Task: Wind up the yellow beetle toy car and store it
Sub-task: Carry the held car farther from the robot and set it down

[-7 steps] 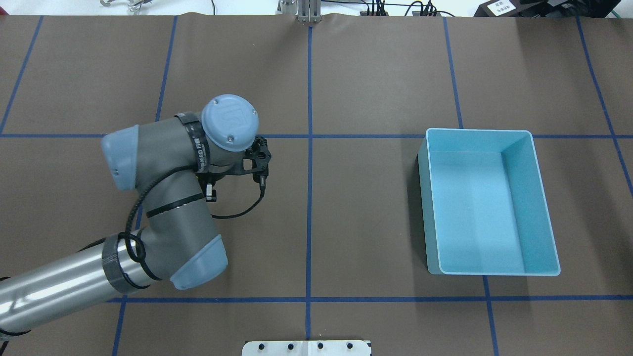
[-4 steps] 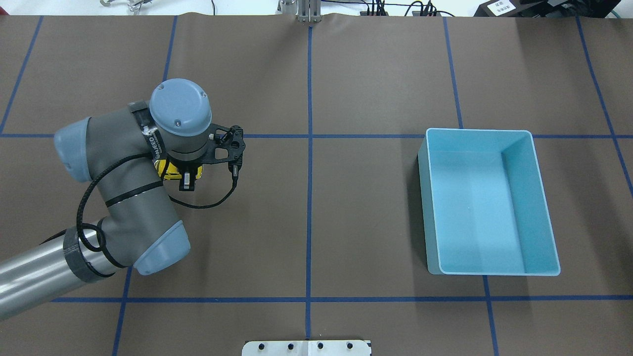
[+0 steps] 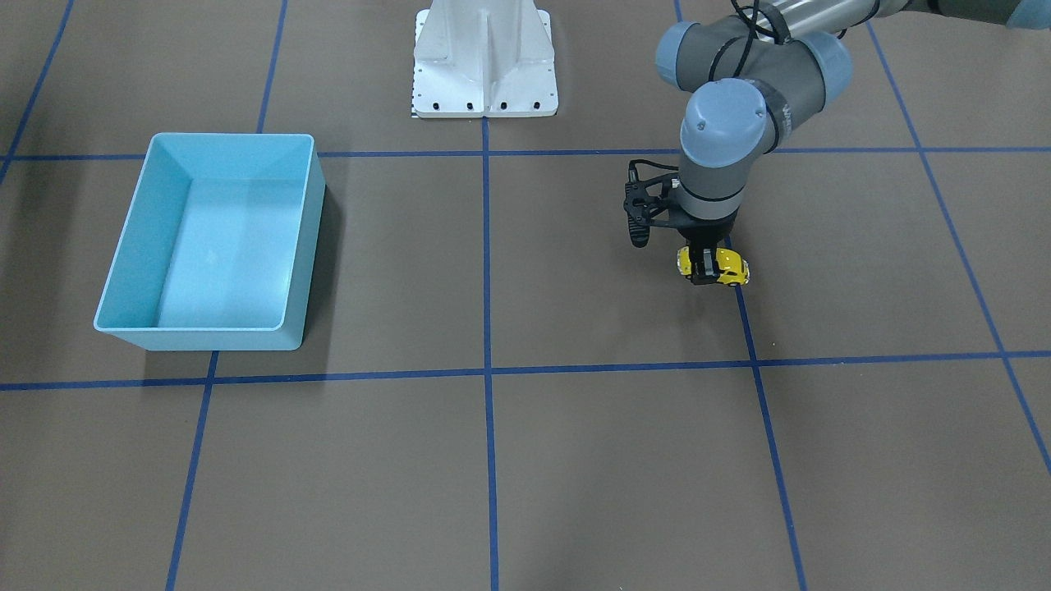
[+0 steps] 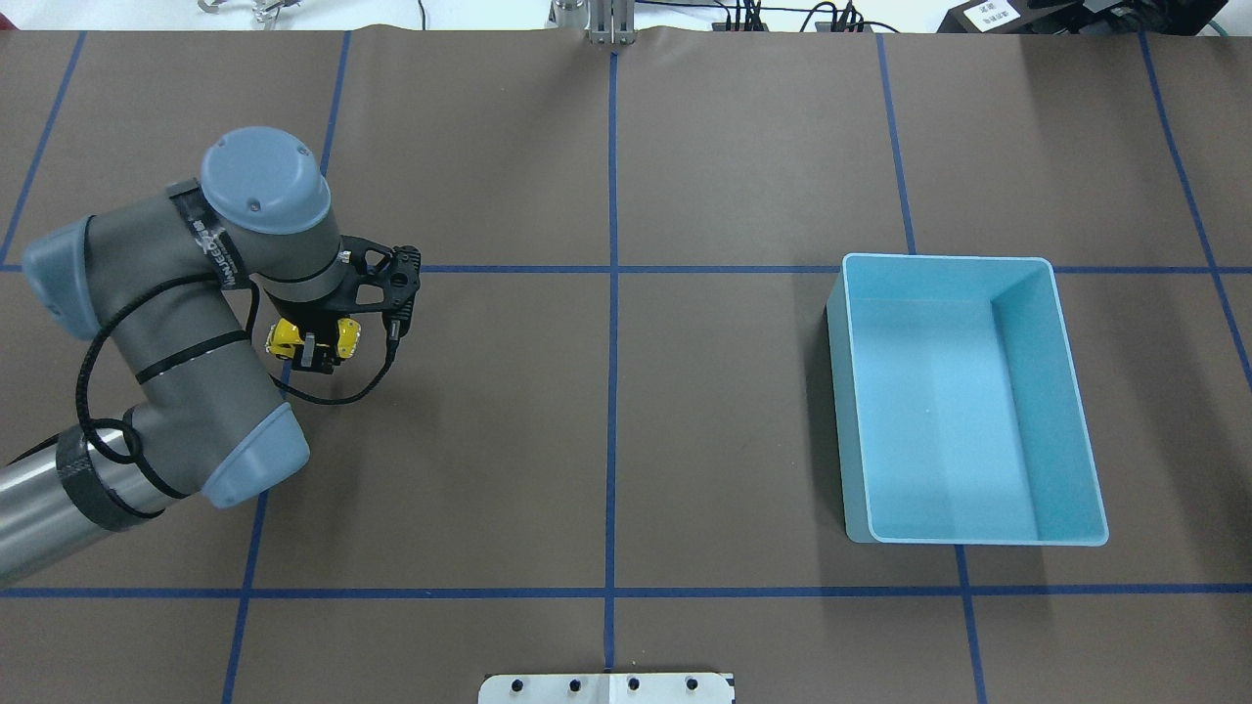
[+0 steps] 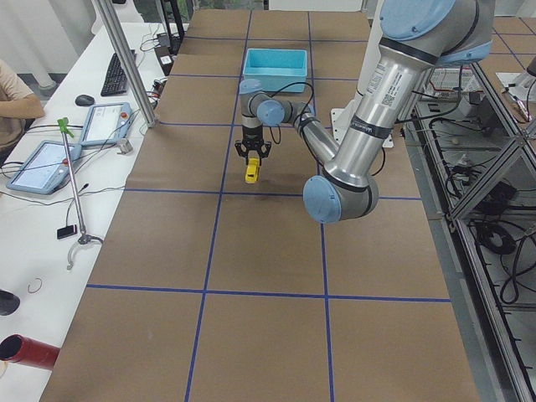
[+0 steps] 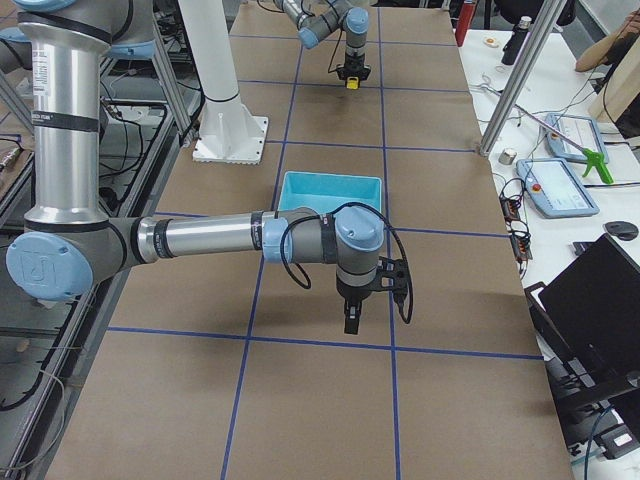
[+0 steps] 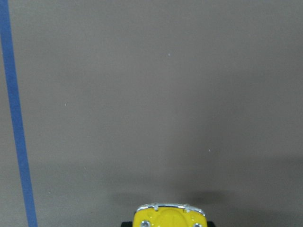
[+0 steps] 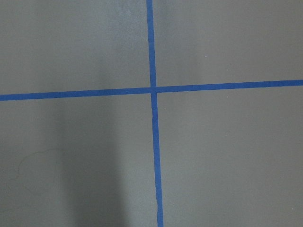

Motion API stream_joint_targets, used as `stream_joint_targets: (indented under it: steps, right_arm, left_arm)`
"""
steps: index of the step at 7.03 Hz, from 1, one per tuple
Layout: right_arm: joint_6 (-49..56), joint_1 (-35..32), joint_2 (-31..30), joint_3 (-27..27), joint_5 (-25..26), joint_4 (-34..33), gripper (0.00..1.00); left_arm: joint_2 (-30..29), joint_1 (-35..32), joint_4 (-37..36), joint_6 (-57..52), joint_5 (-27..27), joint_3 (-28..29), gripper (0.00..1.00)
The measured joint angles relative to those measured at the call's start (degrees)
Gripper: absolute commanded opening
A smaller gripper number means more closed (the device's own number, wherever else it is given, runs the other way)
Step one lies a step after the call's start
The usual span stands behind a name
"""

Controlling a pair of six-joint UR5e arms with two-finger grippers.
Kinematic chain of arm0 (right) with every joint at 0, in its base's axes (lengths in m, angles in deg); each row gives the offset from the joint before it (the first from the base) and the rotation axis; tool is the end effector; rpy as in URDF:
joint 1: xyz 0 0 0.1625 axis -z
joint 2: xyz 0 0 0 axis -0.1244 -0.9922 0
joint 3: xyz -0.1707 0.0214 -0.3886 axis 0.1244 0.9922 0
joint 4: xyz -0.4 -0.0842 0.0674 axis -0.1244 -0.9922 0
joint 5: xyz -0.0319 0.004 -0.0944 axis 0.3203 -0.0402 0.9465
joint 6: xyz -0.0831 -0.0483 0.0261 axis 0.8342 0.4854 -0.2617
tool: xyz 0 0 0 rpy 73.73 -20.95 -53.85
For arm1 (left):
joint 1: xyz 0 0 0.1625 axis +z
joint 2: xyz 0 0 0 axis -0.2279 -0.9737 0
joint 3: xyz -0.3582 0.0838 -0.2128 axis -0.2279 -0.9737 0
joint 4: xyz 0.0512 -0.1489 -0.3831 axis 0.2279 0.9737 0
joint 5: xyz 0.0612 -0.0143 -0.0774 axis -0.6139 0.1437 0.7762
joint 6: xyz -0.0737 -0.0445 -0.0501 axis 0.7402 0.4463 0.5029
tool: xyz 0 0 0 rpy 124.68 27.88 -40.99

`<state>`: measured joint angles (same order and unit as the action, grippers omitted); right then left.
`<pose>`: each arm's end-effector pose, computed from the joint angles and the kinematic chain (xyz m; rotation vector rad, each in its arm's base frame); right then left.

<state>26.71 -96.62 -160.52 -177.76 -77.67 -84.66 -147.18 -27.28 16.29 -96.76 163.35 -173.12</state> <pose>0.0626 -0.4614 0.6035 0.0188 -0.7326 0.0728 0.4190 -0.4866 0.3362 0.4869 0.4417 1.5630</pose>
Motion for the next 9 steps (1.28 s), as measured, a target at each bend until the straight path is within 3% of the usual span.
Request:
stream_joint_targets:
  steps: [5, 9]
  right_arm:
    - [0.00, 0.00, 0.00, 0.05, 0.00, 0.00, 1.00]
    - [0.00, 0.00, 0.02, 0.08, -0.02, 0.00, 1.00]
  left_arm:
    - [4.49, -0.90, 9.39, 4.90, 1.97, 1.93, 0.00]
    - [4.84, -0.29, 10.59, 2.87, 3.83, 4.25, 0.00]
